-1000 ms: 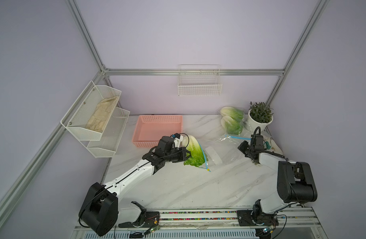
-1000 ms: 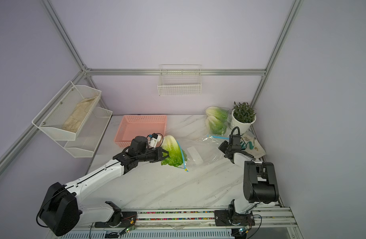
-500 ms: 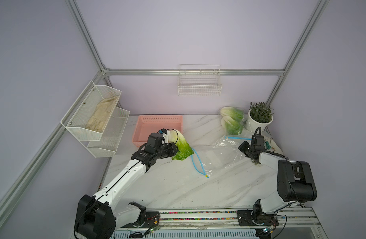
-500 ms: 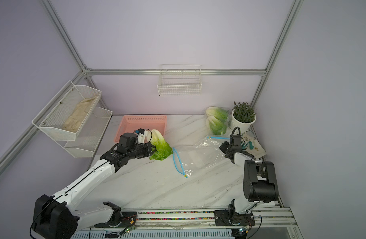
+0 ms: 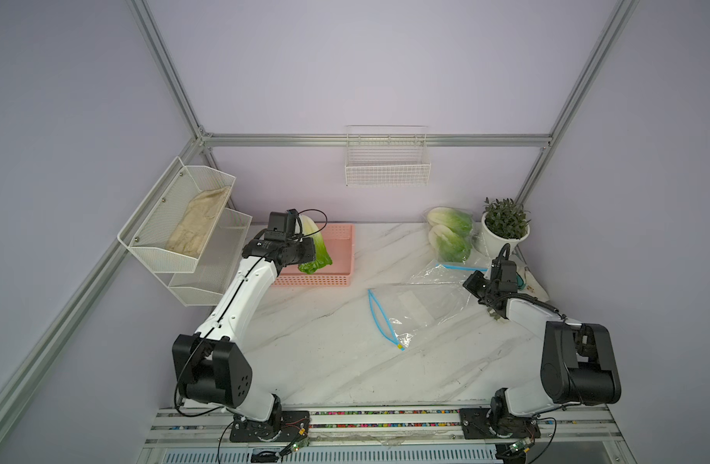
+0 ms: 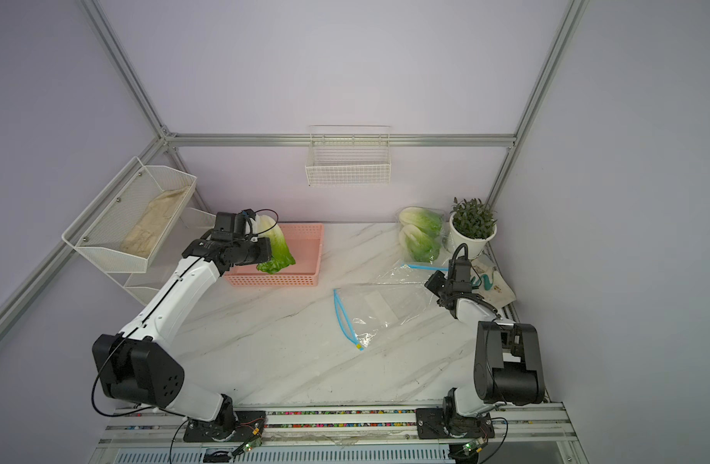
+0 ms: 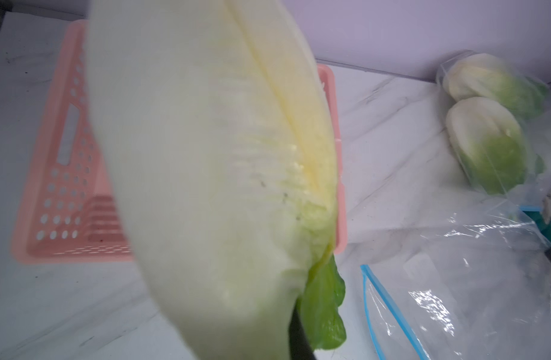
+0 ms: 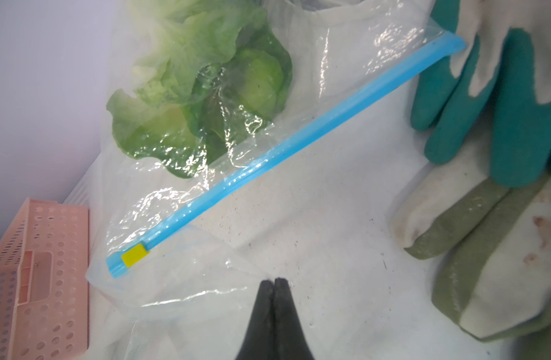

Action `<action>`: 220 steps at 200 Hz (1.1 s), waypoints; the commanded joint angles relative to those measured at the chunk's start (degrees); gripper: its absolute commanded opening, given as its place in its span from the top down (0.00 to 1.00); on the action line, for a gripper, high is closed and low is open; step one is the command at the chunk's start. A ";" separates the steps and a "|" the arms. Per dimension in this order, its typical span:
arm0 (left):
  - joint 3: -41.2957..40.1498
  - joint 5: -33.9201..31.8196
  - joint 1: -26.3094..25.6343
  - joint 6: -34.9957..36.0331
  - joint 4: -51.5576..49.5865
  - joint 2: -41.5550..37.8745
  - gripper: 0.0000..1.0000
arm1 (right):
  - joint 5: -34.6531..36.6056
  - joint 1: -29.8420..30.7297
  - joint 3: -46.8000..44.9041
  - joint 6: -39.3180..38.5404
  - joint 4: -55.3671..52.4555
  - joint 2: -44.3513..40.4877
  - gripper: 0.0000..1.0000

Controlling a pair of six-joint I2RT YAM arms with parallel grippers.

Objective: Open the zip-top bag and take out the chinese cabbages
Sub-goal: Place the Chinese cabbage in the basket.

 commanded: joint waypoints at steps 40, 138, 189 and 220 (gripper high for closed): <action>18.03 -15.04 3.88 10.01 -13.19 14.01 0.94 | -2.44 -0.26 0.55 -0.93 -1.82 -2.96 1.00; 35.06 -27.24 5.51 17.86 -25.33 32.05 0.94 | -4.25 -0.30 -0.25 -1.00 -1.41 -2.76 1.00; 35.94 -27.41 6.34 17.55 -25.62 35.25 0.49 | -5.08 -0.30 0.00 -1.06 -1.40 -1.95 1.00; 36.18 -27.32 6.56 17.12 -25.62 36.08 0.36 | -4.94 -0.30 -0.33 -1.26 -1.71 -2.65 1.00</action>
